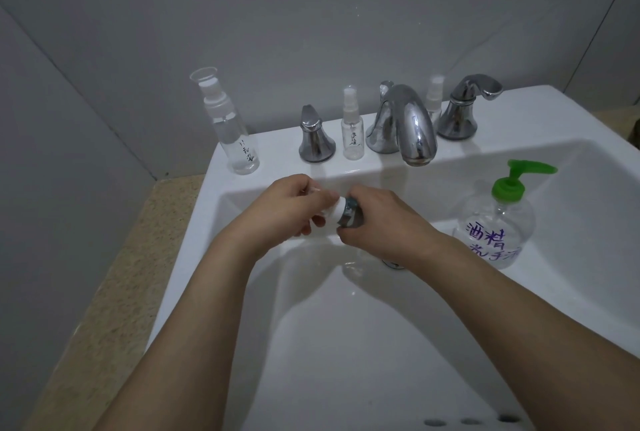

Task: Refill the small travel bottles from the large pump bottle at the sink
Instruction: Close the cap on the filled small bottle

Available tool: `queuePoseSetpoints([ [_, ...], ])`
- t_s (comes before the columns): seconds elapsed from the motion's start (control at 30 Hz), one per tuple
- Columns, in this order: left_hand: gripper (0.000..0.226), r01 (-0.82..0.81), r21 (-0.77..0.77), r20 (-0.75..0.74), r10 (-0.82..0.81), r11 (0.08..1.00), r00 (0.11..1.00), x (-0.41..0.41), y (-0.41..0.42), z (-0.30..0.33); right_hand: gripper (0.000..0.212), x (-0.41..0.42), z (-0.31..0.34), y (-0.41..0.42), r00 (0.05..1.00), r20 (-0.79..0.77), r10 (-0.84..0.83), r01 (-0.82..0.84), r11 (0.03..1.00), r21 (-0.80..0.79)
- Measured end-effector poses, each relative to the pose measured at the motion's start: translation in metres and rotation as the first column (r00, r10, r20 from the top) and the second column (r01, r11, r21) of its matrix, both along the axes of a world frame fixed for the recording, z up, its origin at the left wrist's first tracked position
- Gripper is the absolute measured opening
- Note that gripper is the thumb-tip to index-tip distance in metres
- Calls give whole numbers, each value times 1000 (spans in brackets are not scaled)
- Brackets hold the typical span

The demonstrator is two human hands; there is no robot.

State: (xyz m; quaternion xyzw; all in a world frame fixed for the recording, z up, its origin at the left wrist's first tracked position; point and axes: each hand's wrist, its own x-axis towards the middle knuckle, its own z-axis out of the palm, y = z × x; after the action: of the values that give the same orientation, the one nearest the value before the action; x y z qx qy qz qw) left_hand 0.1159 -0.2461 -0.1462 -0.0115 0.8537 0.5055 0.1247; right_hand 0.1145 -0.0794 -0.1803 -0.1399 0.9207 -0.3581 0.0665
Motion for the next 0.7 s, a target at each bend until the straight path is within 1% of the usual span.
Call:
queuePoseSetpoints([
  [0.17, 33, 36, 18, 15, -36, 999, 999, 1, 0, 2, 19, -2, -2, 0, 1000, -8, -1, 1, 1000, -7],
  [0.3, 41, 31, -24, 29, -30, 999, 999, 0, 0, 1, 24, -2, -3, 1, 1000, 27, 8, -8, 1000, -20],
  [0.47, 34, -10, 19, 61, 9, 1000, 998, -2, -8, 4, 41, -2, 3, 5, 997, 75, 30, -21, 992, -128],
  [0.53, 34, -48, 50, 76, 44, 998, 996, -3, -12, 5, 42, -2, 5, 6, 997, 74, 39, -26, 986, -167],
  [0.63, 39, -57, 69, 96, 51, 996, 994, -3, -14, 4, 42, -4, 6, 8, 995, 83, 48, -31, 982, -188],
  [0.7, 33, -51, 83, 77, 45, 995, 996, -3, -12, 3, 40, -6, 5, 10, 994, 102, 47, -24, 977, -213],
])
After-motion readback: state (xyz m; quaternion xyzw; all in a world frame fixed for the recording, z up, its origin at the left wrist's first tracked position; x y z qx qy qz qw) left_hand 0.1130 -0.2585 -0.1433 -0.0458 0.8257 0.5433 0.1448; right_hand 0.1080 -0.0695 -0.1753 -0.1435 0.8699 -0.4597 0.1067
